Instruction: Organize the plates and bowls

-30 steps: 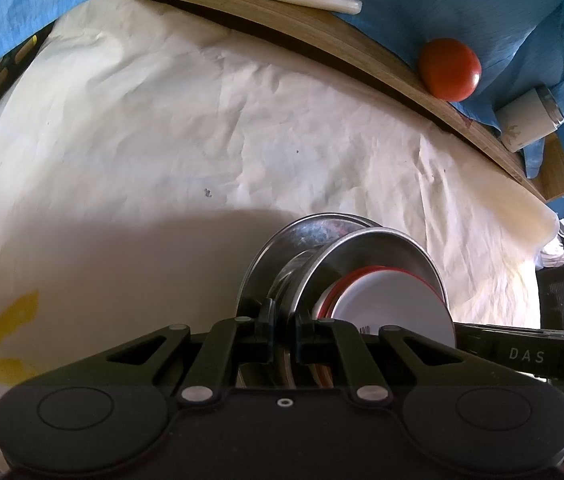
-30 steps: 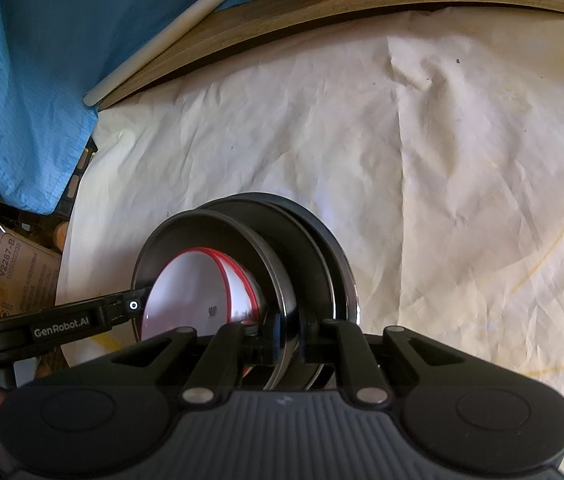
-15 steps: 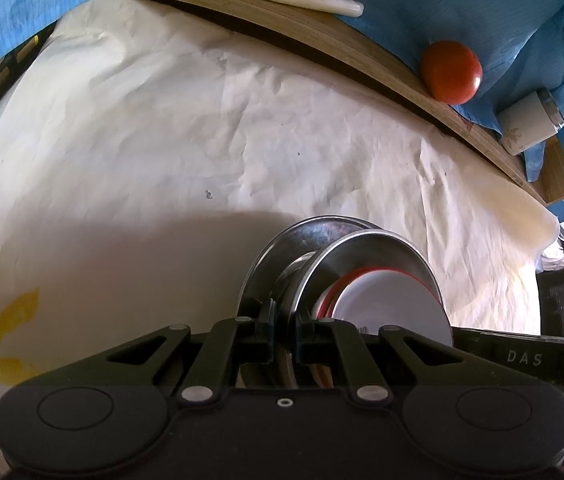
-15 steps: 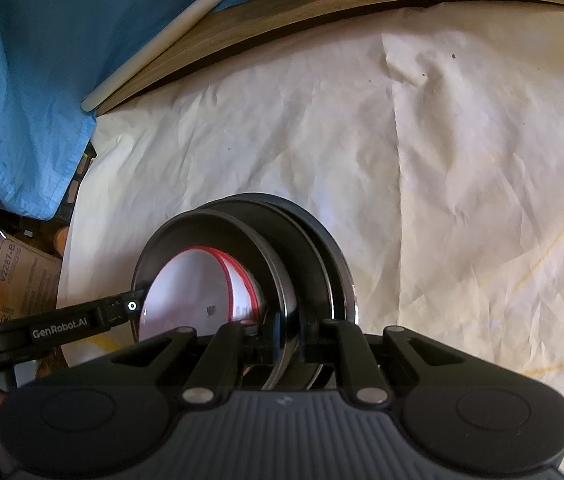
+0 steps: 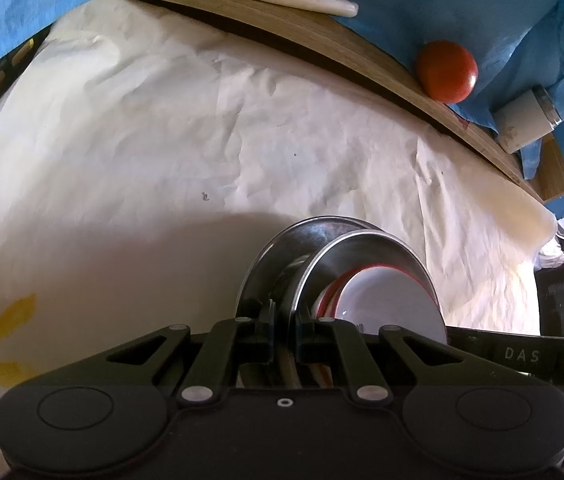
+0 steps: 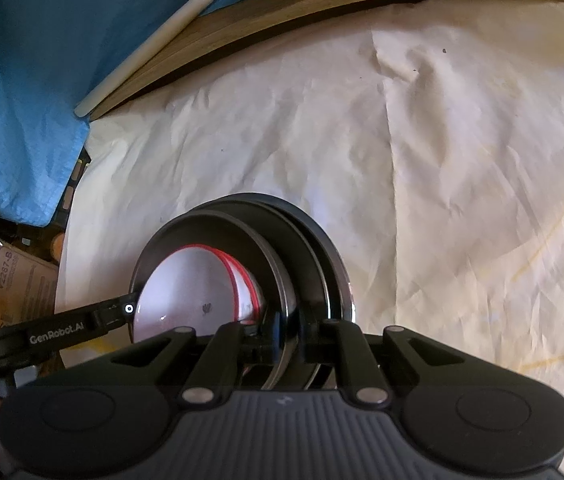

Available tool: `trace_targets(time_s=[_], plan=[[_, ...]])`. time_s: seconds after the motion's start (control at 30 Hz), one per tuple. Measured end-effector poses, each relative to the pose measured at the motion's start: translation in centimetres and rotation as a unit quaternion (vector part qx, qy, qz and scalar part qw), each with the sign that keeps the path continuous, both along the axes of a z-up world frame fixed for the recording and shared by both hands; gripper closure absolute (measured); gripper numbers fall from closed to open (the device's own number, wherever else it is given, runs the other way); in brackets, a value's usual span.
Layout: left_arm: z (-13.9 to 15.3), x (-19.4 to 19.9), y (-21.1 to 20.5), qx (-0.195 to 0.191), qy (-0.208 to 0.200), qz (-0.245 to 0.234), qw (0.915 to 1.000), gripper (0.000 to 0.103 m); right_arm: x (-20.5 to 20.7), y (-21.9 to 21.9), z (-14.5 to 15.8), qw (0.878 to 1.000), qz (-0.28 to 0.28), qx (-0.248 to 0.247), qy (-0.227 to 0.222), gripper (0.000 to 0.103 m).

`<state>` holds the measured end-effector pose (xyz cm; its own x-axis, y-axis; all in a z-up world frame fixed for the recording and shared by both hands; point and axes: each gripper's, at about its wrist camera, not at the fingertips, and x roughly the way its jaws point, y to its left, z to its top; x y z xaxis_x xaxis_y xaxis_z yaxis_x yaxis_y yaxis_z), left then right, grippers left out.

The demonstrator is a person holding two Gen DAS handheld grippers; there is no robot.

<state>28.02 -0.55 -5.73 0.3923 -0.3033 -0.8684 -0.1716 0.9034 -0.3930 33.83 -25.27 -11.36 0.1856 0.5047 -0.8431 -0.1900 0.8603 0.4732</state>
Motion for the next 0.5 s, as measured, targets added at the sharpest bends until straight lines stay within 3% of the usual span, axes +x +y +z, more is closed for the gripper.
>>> trace_targets(time_s=[0.5], plan=[[0.11, -0.01, -0.03, 0.004, -0.005, -0.005, 1.0000, 0.095, -0.13, -0.09, 0.42, 1.000, -0.010, -0.004, -0.010, 0.090]])
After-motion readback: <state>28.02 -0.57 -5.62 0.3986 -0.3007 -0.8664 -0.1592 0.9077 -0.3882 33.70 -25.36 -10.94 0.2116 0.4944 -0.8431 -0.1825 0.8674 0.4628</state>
